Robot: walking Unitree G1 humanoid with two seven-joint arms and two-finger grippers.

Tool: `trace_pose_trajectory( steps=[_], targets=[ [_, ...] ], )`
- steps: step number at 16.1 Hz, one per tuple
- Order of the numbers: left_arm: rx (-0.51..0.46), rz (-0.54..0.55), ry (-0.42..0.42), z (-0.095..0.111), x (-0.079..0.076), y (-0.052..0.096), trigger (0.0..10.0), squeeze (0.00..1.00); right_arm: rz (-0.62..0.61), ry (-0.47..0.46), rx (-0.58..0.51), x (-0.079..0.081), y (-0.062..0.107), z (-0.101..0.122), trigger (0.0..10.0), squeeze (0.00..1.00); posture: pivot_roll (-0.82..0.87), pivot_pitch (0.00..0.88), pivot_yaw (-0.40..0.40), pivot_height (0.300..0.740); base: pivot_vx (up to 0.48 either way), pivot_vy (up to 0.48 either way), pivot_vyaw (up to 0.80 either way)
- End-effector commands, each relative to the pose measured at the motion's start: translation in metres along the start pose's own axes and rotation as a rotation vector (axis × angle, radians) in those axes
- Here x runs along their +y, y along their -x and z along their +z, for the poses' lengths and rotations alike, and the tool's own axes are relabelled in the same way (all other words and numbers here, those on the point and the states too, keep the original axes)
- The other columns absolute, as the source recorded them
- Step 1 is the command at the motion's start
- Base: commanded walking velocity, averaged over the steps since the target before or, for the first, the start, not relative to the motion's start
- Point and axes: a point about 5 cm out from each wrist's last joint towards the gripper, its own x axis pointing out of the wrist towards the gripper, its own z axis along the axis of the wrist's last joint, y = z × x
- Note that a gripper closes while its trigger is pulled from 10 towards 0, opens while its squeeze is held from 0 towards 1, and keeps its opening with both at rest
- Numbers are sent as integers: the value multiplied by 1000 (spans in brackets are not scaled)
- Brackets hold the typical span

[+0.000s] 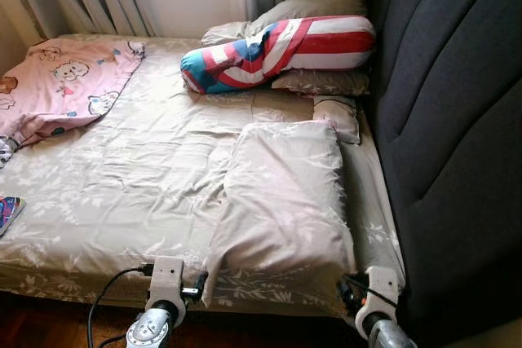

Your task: Clean up the room

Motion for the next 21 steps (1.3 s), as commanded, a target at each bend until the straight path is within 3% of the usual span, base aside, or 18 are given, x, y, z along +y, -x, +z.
trace_pose_trajectory(
  steps=[1,4,10,13,18,21],
  targets=[
    [-58,15,0,4,8,3,10000,0,-3,-22,-84,-4,0,10,10000,0,3,37,-5,740,0,0,0],
    [-171,17,-13,14,8,8,10000,0,34,-8,-200,2,2,22,10000,0,-7,33,-6,740,0,0,0],
    [-408,-10,-53,58,-9,17,10000,0,71,-8,-425,25,15,53,10000,0,-18,3,-4,740,0,0,0],
    [-453,13,-63,74,-8,27,10000,0,91,34,-434,27,23,53,10000,0,-23,0,-6,740,0,0,0],
    [-446,3,-86,86,-13,26,10000,0,68,35,-426,23,28,55,10000,0,-32,0,-1,740,0,0,0],
    [-436,-4,-78,92,-19,29,10000,0,54,37,-410,22,26,55,10000,0,-34,0,-1,740,0,366,0]
  ],
)
